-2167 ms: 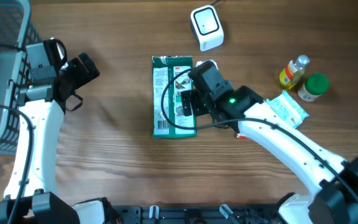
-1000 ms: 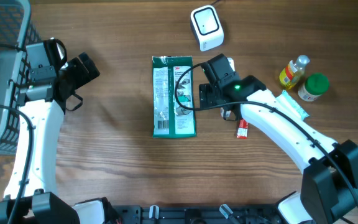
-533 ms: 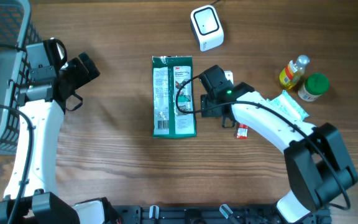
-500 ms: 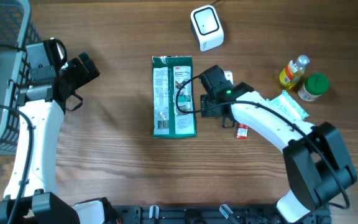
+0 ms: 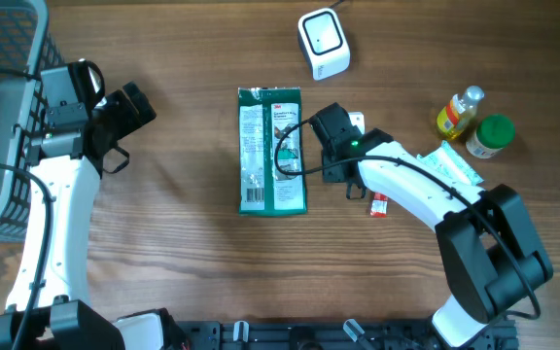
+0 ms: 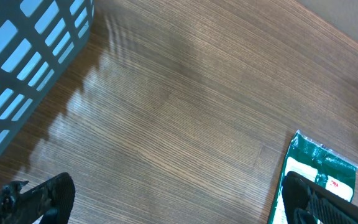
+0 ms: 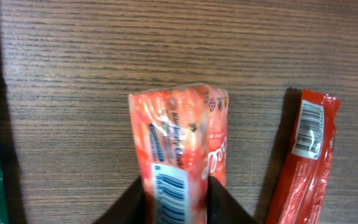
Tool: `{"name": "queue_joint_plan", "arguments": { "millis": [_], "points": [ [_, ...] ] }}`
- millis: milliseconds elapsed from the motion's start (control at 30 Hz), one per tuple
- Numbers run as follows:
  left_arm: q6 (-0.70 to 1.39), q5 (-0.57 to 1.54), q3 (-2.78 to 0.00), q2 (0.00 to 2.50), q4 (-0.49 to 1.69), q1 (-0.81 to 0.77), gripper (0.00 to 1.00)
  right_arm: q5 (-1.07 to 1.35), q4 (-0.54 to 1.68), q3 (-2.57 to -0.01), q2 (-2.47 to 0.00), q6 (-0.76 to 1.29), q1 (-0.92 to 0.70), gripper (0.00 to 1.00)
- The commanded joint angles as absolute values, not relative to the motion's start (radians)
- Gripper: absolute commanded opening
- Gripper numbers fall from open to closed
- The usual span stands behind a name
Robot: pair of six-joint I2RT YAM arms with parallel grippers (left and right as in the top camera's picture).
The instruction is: Scan the item barcode
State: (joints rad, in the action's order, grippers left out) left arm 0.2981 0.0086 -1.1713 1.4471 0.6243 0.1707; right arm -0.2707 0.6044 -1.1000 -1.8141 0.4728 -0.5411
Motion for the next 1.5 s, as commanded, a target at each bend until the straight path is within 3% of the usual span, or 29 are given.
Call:
{"name": "queue_joint_plan", "arguments": {
  "millis": [0, 200, 400, 633, 833, 933, 1133, 1333, 1467],
  "points": [
    [0.307, 0.013, -1.181, 1.442, 0.621, 0.175, 1.0, -0.295, 0.603, -1.09, -1.827, 0.474, -0.535, 0.24],
    [0.307, 0.013, -1.181, 1.442, 0.621, 0.175, 1.0, -0.236, 0.596, -1.115, -1.806, 0.468, -0.524, 0.23],
    [0.307, 0.013, -1.181, 1.442, 0.621, 0.175, 1.0, 0.05, 0.582, -1.15, -1.734, 0.448, -0.475, 0.11],
    [0.307, 0.013, -1.181, 1.442, 0.621, 0.175, 1.0, 0.25, 0.519, -1.103, -1.744, 0.455, -0.361, 0.14],
    [0.307, 0.013, -1.181, 1.442, 0.621, 0.175, 1.0, 0.263, 0.403, -0.988, -1.744, 0.454, -0.329, 0.16],
    [0.307, 0.014, -1.181, 1.442, 0.621, 0.175, 1.0, 0.261, 0.356, -0.943, -1.744, 0.452, -0.329, 0.36],
    [0.307, 0.013, -1.181, 1.442, 0.621, 0.175, 1.0, 0.197, 0.355, -0.941, -1.744, 0.445, -0.329, 0.66],
    [0.307, 0.013, -1.181, 1.442, 0.621, 0.175, 1.0, 0.144, 0.297, -0.946, -1.744, 0.384, -0.33, 0.7],
    [0.307, 0.013, -1.181, 1.442, 0.621, 0.175, 1.0, 0.127, 0.308, -0.944, -1.744, 0.381, -0.338, 0.65]
  ]
}}
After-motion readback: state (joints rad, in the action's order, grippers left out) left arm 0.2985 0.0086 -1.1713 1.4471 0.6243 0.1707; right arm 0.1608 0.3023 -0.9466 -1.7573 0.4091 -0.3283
